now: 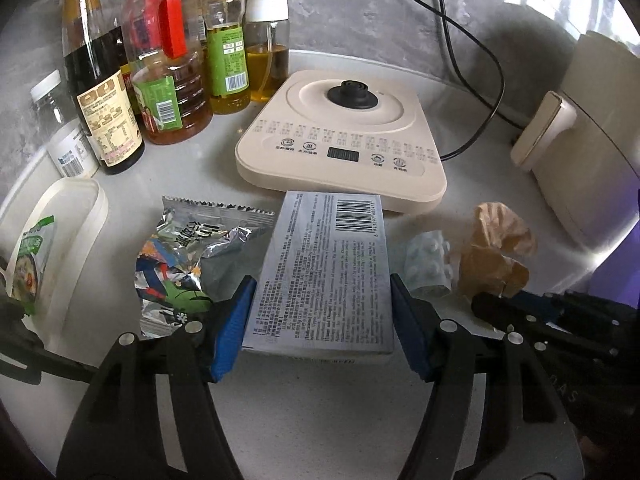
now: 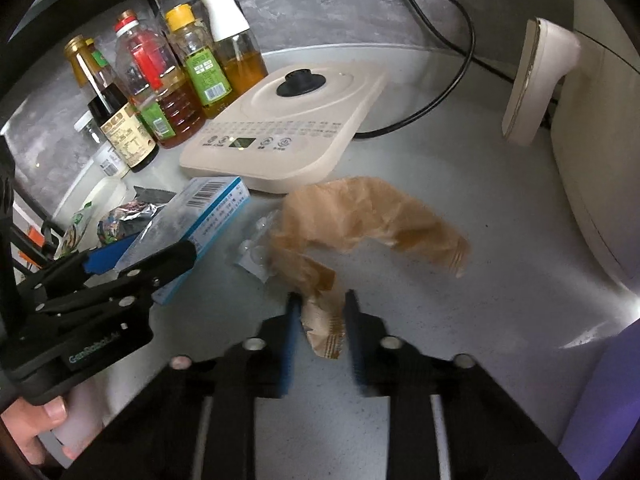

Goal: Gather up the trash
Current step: 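Grasp the white printed box with the left tool while the right tool grasps the brown paper, then carry the box and brown paper over the purple bucket and open both tools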

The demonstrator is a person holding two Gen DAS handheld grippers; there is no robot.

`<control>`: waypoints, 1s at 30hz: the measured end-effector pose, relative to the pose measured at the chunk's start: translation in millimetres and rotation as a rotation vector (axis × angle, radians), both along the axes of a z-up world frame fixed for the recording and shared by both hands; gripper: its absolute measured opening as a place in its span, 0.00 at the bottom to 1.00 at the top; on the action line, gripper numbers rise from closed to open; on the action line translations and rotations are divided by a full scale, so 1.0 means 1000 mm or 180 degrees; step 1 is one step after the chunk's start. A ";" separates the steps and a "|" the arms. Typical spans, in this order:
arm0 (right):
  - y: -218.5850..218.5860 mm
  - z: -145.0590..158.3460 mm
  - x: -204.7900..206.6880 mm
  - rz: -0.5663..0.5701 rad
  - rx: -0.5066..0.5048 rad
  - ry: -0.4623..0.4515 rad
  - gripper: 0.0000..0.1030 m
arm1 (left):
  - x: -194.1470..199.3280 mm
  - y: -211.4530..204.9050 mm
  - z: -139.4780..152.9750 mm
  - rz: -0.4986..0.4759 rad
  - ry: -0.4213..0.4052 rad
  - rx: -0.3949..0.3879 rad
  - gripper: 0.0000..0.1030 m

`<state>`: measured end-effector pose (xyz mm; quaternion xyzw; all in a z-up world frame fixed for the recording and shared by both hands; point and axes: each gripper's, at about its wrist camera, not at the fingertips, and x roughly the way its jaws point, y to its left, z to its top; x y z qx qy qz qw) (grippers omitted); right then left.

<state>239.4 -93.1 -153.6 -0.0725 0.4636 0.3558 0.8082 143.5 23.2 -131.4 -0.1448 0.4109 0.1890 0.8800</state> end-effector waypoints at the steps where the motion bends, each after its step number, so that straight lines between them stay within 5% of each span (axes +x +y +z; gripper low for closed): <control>1: -0.001 0.000 0.000 0.0011 0.0016 0.0009 0.12 | -0.001 0.000 0.000 0.0003 -0.0003 -0.0002 0.64; 30: -0.039 0.081 -0.071 -0.0194 0.0260 -0.0688 0.09 | -0.055 -0.018 0.061 -0.0130 -0.0546 0.0073 0.63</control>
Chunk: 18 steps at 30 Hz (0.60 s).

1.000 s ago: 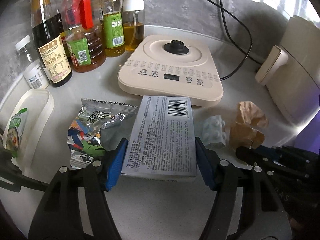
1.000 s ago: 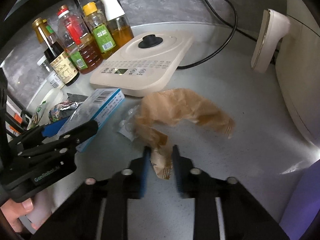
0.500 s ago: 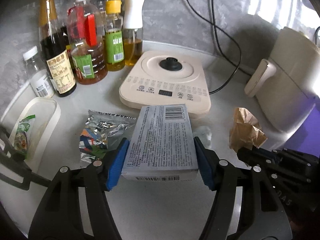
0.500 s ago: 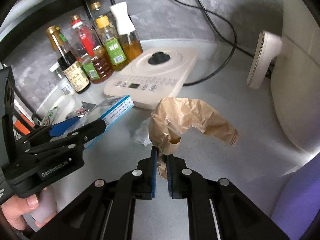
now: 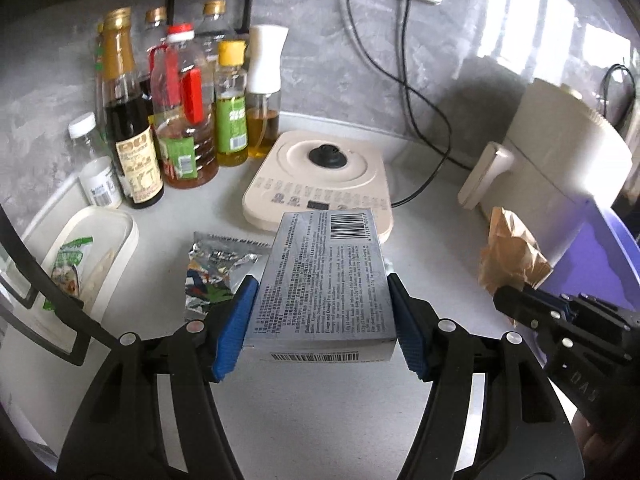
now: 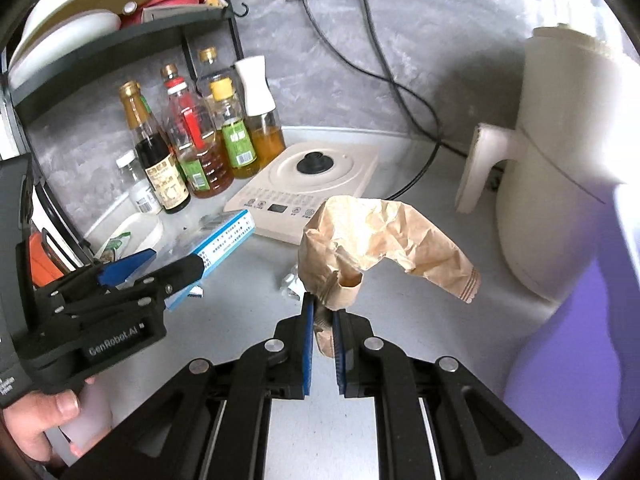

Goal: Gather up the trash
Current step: 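Carry the box and brown paper over the purple bucket and open both tools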

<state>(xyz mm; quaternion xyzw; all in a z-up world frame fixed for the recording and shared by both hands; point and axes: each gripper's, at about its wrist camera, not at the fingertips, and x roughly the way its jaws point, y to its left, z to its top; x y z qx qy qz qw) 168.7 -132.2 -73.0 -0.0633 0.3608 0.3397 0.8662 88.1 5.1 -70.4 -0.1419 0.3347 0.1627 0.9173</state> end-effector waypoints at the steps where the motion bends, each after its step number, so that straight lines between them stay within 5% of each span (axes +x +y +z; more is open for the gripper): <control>1: -0.003 0.002 -0.003 -0.0035 0.0004 -0.0016 0.09 | 0.000 -0.001 0.003 -0.0038 -0.0024 0.0004 0.63; 18: -0.061 0.068 -0.045 -0.0490 -0.0020 -0.0797 0.09 | 0.010 -0.025 0.058 -0.0455 -0.0533 -0.0038 0.63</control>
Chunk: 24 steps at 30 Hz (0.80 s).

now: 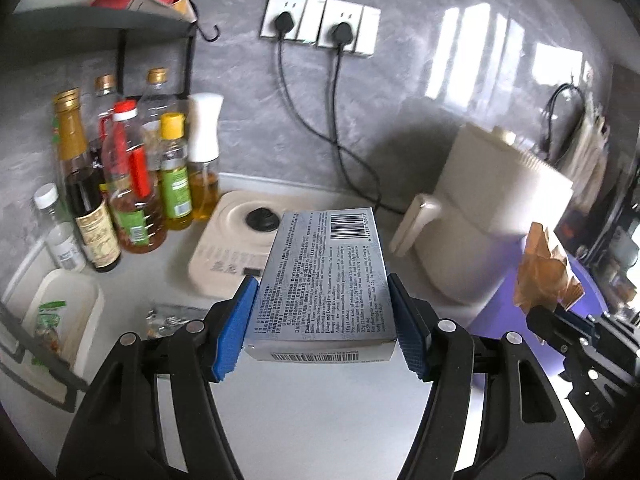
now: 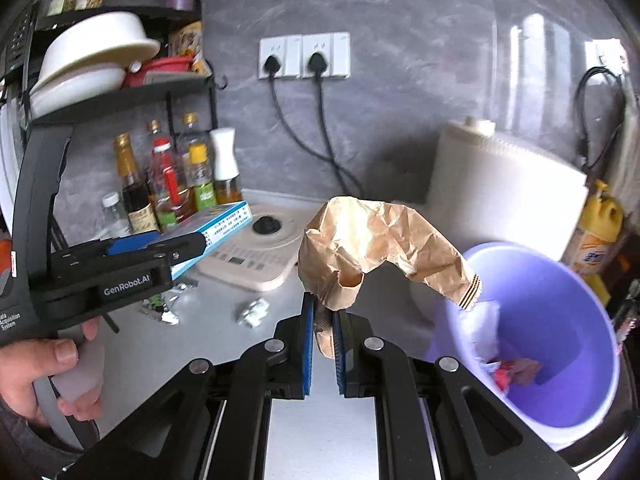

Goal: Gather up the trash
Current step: 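Carry the box and brown paper over the purple bucket and open both tools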

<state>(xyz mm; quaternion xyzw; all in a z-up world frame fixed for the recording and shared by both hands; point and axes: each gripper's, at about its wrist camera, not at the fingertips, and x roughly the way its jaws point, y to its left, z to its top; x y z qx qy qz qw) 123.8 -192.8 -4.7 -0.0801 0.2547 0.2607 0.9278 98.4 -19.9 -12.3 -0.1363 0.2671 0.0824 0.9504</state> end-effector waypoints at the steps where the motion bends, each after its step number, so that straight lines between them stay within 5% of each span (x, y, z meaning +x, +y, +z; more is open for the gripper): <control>1: -0.005 0.004 -0.001 -0.0054 -0.0010 -0.0053 0.09 | 0.002 -0.003 0.004 -0.0036 -0.0038 -0.0019 0.63; 8: -0.033 0.021 -0.007 -0.0316 -0.0020 -0.0233 0.09 | 0.012 -0.034 0.026 -0.0289 -0.0232 0.0044 0.63; 24: -0.109 0.022 0.000 -0.0920 0.0193 -0.0164 0.09 | 0.043 -0.107 0.034 -0.0838 -0.0213 0.0176 0.63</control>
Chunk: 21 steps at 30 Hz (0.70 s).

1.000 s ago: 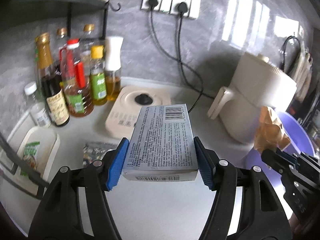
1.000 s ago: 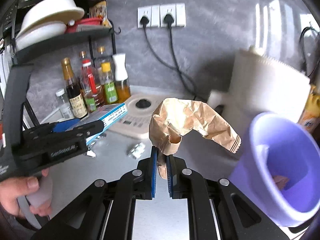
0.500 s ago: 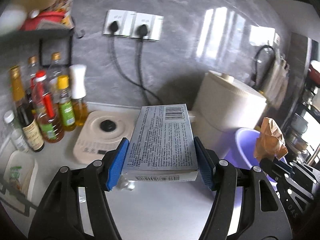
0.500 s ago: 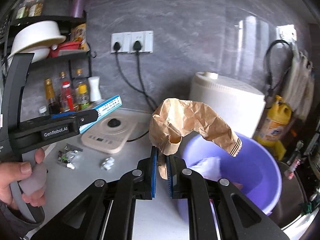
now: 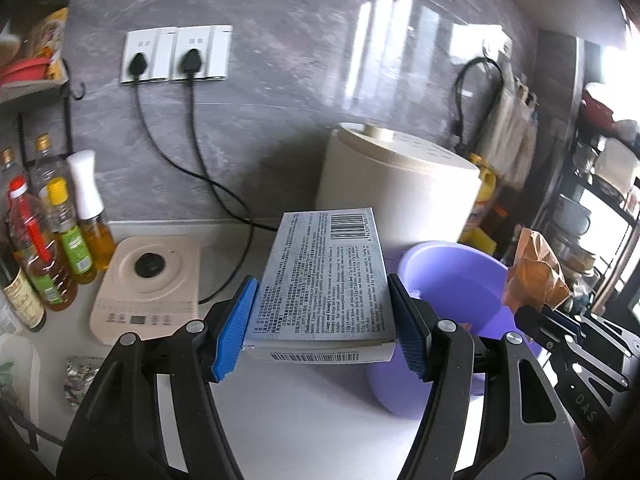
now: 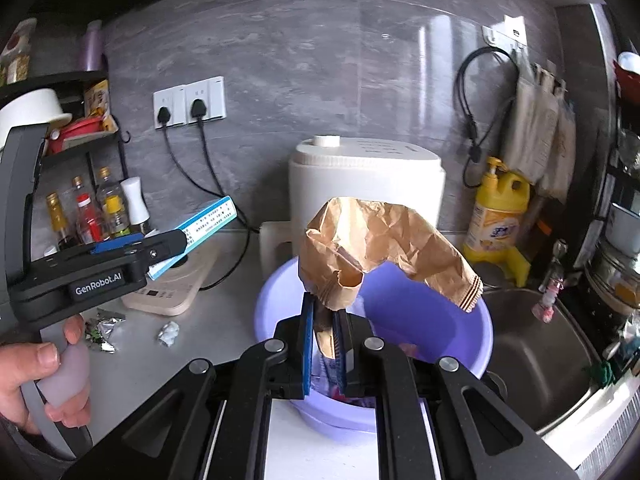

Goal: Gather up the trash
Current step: 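Carry the box and brown paper over the purple bucket and open both tools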

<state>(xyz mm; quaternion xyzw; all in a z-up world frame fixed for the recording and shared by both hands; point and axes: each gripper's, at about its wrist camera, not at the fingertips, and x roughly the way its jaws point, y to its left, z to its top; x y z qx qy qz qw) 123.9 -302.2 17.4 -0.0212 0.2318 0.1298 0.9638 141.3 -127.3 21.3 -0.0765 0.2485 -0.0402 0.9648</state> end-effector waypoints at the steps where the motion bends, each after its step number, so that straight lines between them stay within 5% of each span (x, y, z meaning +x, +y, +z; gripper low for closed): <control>1: -0.003 -0.001 0.000 -0.0019 0.0016 0.0009 0.09 | 0.002 -0.005 0.000 -0.0033 0.0006 0.0019 0.63; 6: -0.016 -0.008 0.002 -0.0038 0.0038 0.0058 0.14 | 0.008 -0.023 0.001 -0.0125 0.0027 0.0074 0.63; 7: -0.019 -0.011 0.004 -0.0049 0.0066 0.0104 0.31 | 0.009 -0.026 0.000 -0.0135 0.0036 0.0083 0.63; 9: -0.024 -0.014 0.008 -0.0055 0.0117 0.0131 0.47 | 0.010 -0.030 0.000 -0.0151 0.0050 0.0101 0.63; 21: -0.062 -0.022 0.006 -0.0278 0.0263 0.0185 0.46 | 0.020 -0.068 0.000 -0.0383 0.0073 0.0118 0.63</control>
